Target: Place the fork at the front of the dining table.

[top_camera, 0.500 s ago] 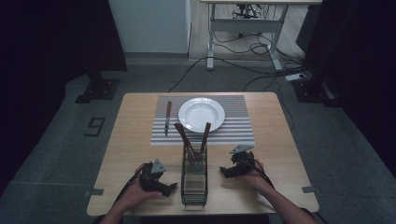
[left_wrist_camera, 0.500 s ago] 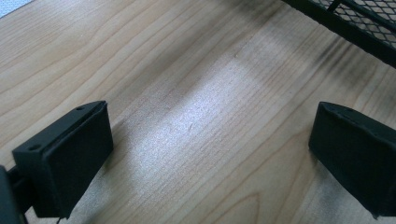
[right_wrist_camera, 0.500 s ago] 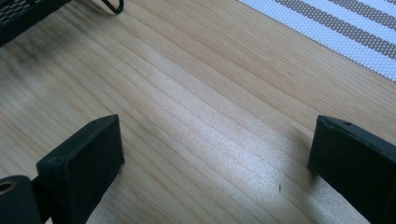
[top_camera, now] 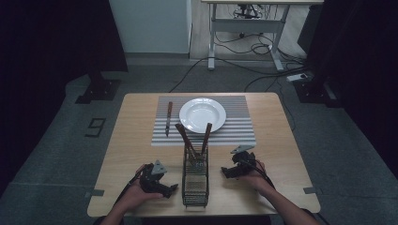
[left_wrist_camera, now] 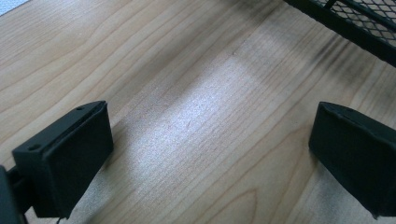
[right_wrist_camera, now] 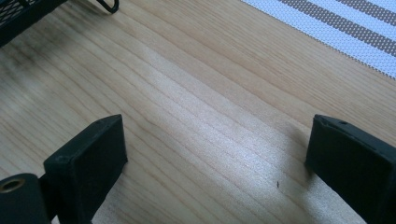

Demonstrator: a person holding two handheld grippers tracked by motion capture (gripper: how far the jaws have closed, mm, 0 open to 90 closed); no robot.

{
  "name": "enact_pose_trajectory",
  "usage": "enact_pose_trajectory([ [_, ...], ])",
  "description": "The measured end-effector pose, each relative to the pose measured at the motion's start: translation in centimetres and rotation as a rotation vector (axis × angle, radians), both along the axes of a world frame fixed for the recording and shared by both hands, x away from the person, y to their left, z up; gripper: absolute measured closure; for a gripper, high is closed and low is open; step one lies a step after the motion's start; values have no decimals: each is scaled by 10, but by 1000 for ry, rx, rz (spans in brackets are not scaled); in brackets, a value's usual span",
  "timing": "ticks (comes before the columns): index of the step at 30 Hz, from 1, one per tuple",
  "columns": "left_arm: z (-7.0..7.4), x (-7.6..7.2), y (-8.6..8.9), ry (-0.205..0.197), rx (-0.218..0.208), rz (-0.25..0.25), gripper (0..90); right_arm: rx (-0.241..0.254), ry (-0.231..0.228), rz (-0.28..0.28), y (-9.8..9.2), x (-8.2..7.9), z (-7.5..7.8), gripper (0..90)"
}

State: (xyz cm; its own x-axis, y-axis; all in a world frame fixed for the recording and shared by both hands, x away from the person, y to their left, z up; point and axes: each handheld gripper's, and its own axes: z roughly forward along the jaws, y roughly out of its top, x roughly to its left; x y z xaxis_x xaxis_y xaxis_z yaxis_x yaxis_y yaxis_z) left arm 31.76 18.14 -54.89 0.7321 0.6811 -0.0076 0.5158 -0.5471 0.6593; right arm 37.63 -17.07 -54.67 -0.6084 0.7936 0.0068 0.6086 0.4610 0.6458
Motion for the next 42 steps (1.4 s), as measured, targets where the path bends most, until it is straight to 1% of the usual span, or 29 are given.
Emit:
enact_pose_trajectory([
  [4, 0, 0, 0, 0, 0, 0, 0, 11, 7, -5, -1, 1, 1, 68],
  [7, 0, 0, 0, 0, 0, 0, 0, 24, 23, -16, -3, 1, 3, 94],
  [8, 0, 0, 0, 0, 0, 0, 0, 33, 33, -19, -5, 2, 4, 115],
  [9, 0, 0, 0, -1, 0, 0, 0, 33, 33, -19, -5, 2, 4, 115],
  [13, 0, 0, 0, -1, 0, 0, 0, 79, 66, -30, -11, 3, 8, 136],
  [18, 0, 0, 0, 0, 0, -1, 0, 123, 26, -52, -20, 0, 19, 140],
  [20, 0, 0, 0, -1, 0, 0, 0, 155, 1, -67, -25, -3, 25, 142],
  [21, 0, 0, 0, 0, 1, 0, 0, 155, 1, -67, -25, -3, 25, 142],
  [23, 0, 0, 0, -1, 0, 0, 0, 179, -10, -70, -27, -5, 30, 145],
  [24, 0, 0, 0, -1, 0, 0, 0, 202, -21, -74, -29, -7, 34, 150],
  [25, 0, 0, 0, 0, 0, -1, 0, 202, -21, -74, -29, -7, 34, 150],
  [26, 0, 0, 0, 0, 0, 0, 0, 221, -35, -71, -29, -8, 39, 156],
  [27, 0, 0, 0, 0, 0, 0, 0, 221, -35, -71, -29, -8, 39, 156],
  [29, 0, 0, 0, -1, 0, -1, 0, 235, -52, -72, -30, -9, 45, 160],
  [30, 0, 0, 0, -1, 1, -1, 0, 249, -73, -68, -31, -11, 51, 164],
  [31, 0, 0, 0, -1, 1, -1, 0, 249, -73, -68, -31, -11, 51, 164],
  [33, 0, 0, 0, -1, 0, -2, 0, 262, -94, -63, -32, -13, 57, 167],
  [34, 0, 0, 0, -1, 0, -3, 0, 267, -118, -56, -33, -15, 63, 171],
  [35, 0, 0, 0, 0, 1, -4, 0, 267, -118, -56, -33, -15, 63, 171],
  [37, 0, 0, 0, 0, 0, -4, 0, 269, -137, -51, -34, -17, 68, 174],
  [42, 0, 0, 0, 0, 1, -4, 0, 301, -168, -38, -37, -20, 79, 195],
])
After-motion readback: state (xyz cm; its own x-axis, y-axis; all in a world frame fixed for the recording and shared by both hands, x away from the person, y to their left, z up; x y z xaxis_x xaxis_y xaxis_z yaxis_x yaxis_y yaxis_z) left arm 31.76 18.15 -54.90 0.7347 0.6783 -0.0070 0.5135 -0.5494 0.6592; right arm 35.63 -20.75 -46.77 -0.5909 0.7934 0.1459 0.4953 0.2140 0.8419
